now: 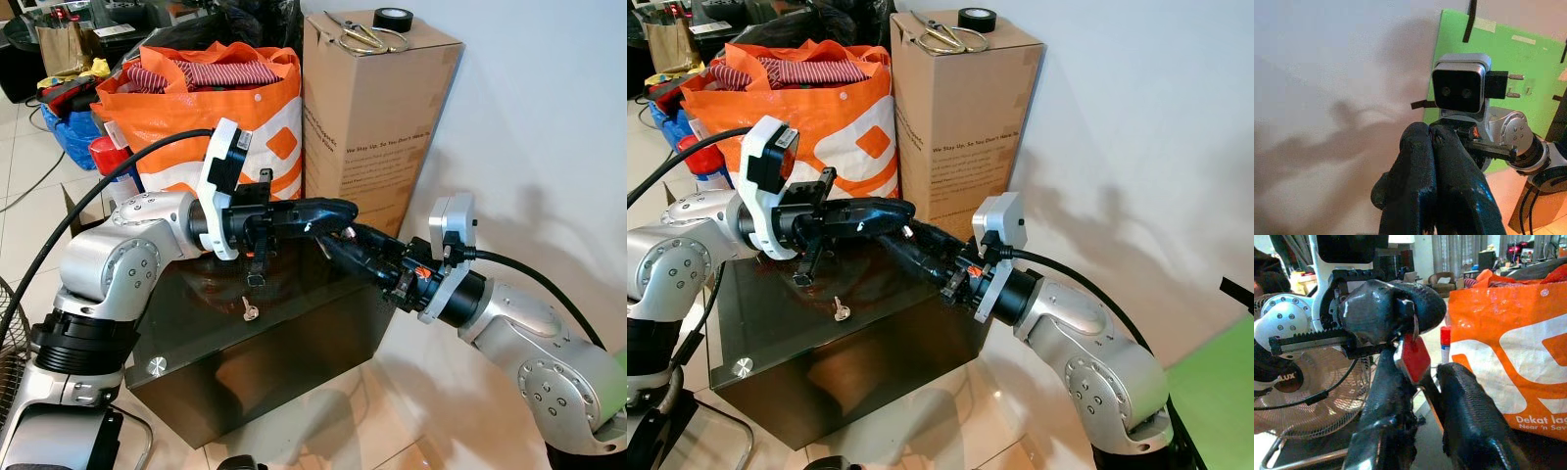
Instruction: Hang keys on a hook
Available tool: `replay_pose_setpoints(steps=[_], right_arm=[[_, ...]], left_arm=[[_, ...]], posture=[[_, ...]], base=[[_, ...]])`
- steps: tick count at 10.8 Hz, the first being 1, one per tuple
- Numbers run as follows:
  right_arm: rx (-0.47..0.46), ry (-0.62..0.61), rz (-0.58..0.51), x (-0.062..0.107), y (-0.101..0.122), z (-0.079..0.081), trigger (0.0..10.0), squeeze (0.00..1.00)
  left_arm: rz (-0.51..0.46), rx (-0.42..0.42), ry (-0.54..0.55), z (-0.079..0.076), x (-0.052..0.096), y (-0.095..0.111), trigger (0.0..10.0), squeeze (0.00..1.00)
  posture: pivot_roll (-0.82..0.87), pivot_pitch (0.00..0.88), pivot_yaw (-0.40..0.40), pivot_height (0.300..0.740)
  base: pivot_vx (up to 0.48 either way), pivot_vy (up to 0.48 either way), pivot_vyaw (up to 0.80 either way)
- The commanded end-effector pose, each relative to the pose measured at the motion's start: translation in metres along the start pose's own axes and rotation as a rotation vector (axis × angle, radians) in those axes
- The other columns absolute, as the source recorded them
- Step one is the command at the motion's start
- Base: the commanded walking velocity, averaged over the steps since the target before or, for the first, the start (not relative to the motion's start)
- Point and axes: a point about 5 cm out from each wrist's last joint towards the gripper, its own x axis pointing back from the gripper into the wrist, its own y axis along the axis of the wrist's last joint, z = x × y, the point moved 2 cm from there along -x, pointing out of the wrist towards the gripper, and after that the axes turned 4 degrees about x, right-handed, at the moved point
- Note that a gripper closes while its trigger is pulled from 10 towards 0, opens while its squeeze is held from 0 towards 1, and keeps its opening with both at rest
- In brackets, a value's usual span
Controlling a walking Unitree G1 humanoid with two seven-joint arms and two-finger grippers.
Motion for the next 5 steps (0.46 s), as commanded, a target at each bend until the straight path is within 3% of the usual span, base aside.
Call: replay_pose_setpoints(steps=[1,5], right_arm=[[0.018,0.011,-0.016,0.0009,0.0079,-0.0007,0.0,0.00],[0.028,0.009,-0.014,0.0011,0.0090,0.0007,0.0,0.00]], left_arm=[[0.004,-0.019,0.025,0.0031,0.0005,0.0012,10.0,0.00],[-0.029,-0.020,0.103,0.0127,0.0010,0.0056,10.0,0.00]], posture=[[-0.07,0.000,-0.003,0.740],[-0.07,0.000,0.000,0.740]], base=[[0.000,0.000,0.00],[0.000,0.000,0.00]])
